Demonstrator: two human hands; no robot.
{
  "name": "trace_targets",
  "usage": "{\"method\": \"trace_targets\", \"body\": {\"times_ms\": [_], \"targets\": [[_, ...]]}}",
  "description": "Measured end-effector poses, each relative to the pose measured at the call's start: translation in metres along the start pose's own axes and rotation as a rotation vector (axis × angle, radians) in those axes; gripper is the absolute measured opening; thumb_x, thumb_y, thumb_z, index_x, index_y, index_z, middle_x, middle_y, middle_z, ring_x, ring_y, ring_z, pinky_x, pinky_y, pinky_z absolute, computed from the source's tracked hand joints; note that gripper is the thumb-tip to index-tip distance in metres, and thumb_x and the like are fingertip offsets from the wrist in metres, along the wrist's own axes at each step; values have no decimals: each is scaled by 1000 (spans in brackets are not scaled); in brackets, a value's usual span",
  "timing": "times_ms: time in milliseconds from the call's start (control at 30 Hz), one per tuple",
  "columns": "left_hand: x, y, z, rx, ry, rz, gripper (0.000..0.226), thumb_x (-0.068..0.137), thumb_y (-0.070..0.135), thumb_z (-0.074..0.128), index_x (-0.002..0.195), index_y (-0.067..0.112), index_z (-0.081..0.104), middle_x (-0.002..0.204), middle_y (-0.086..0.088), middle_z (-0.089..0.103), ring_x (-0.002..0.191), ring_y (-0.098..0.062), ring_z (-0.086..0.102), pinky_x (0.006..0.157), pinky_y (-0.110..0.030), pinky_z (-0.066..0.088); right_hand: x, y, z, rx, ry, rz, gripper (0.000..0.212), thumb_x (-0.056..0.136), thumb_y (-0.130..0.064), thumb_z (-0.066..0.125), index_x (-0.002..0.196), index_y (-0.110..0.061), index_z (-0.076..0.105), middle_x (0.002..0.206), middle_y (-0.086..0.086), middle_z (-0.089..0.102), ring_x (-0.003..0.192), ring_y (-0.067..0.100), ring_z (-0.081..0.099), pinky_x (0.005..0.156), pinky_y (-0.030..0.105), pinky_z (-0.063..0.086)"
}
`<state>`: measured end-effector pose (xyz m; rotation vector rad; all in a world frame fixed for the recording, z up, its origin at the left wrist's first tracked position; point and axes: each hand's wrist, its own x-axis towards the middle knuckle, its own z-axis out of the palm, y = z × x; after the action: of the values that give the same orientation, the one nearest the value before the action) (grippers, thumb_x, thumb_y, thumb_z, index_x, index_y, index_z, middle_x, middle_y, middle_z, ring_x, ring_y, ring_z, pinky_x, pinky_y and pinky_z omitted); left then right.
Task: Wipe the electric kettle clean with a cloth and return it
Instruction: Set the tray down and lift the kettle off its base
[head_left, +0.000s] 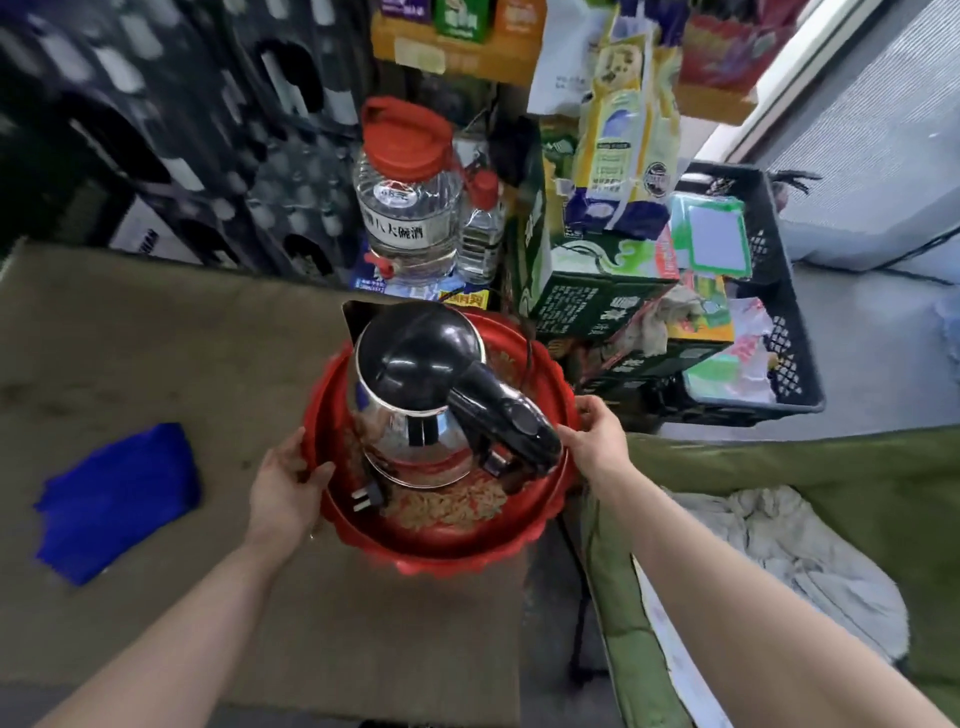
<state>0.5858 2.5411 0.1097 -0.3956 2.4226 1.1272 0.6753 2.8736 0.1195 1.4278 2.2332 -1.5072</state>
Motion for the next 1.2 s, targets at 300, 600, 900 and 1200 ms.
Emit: {"method": "trace_targets", "body": {"times_ms": [300,600,900,1200], "targets": [[9,24,15,20,74,-45,45,85,1,71,128,1,58,117,-21,68,108,-37,64,91,-38,45,31,-17,9,-90,27,-9,24,88,-9,71,103,-21,57,84,-4,63,59,6,55,42,14,39],[-4,41,-16,100,51,212,72,84,12,72,148,17,41,142,-15,49,134,-32,48,112,-49,39,-11,-39,-16,-248,26,-249,55,89,-4,67,139,-18,48,122,8,50,105,21,55,95,37,50],[-18,103,-35,65,-358,570,115,59,37,77,156,28,17,157,-1,31,146,-18,28,119,-50,27,-107,-74,-24,-8,-447,-475,52,80,-13,81,124,-28,58,117,-8,68,109,6,64,95,24,52],[-45,114,-54,-142,-295,624,116,58,48,87,153,38,23,155,12,35,144,-12,35,117,-49,33,-133,-107,-33,2,-255,-581,32,88,-15,76,115,-23,62,102,-7,70,96,11,67,86,29,56]]}}
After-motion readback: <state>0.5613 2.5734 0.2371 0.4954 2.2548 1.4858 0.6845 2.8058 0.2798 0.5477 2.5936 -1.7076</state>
